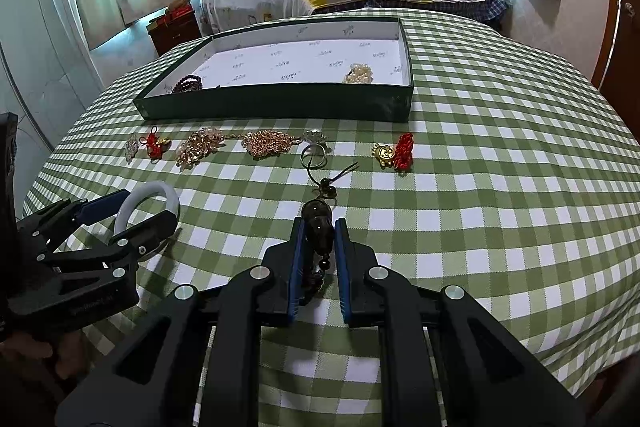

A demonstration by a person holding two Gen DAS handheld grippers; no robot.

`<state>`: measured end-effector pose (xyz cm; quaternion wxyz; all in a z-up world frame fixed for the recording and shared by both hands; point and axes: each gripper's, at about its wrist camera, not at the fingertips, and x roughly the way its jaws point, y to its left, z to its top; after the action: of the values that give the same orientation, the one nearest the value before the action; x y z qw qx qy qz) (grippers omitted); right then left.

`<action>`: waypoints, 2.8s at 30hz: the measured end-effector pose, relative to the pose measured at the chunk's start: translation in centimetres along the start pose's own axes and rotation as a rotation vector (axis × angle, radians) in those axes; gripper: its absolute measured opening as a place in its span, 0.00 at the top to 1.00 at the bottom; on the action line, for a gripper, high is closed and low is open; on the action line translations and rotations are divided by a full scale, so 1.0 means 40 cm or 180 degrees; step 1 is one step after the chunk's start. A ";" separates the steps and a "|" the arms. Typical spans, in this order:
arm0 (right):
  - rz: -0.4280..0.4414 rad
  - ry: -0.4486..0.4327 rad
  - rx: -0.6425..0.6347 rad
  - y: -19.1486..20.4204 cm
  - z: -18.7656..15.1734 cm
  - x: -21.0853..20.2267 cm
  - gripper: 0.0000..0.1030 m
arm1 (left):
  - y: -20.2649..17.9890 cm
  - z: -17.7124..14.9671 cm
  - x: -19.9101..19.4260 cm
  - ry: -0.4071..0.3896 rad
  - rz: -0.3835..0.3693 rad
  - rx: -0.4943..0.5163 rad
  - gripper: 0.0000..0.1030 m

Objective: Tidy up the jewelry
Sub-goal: 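Close the left tool on the white jade bangle and lift it, then carry the bangle and tassel pendant into the tray and open both tools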

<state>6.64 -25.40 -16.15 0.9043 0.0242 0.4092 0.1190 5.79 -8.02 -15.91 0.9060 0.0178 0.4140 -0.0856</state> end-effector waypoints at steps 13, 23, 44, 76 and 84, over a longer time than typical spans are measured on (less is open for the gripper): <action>0.0111 -0.0100 0.0106 0.005 0.019 -0.022 0.85 | 0.029 0.025 -0.056 -0.0215 0.0098 -0.0014 0.34; 0.0202 -0.0287 0.0100 0.024 0.088 -0.064 0.85 | 0.067 0.089 -0.088 -0.0378 0.0099 -0.0110 0.34; 0.0273 -0.0940 -0.0020 0.056 0.400 -0.058 0.85 | 0.094 0.352 -0.093 -0.0927 0.0051 -0.0109 0.34; 0.0229 0.0119 0.0216 0.006 0.327 0.311 0.83 | 0.106 0.338 0.263 0.0059 0.0015 -0.0097 0.33; 0.0263 0.0048 0.0288 -0.007 0.326 0.288 0.70 | 0.103 0.336 0.255 0.0035 -0.0040 -0.0089 0.28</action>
<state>23.75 -22.28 -16.00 0.8935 0.0811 0.4197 0.1377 23.07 -6.79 -14.94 0.9033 0.0030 0.4203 -0.0854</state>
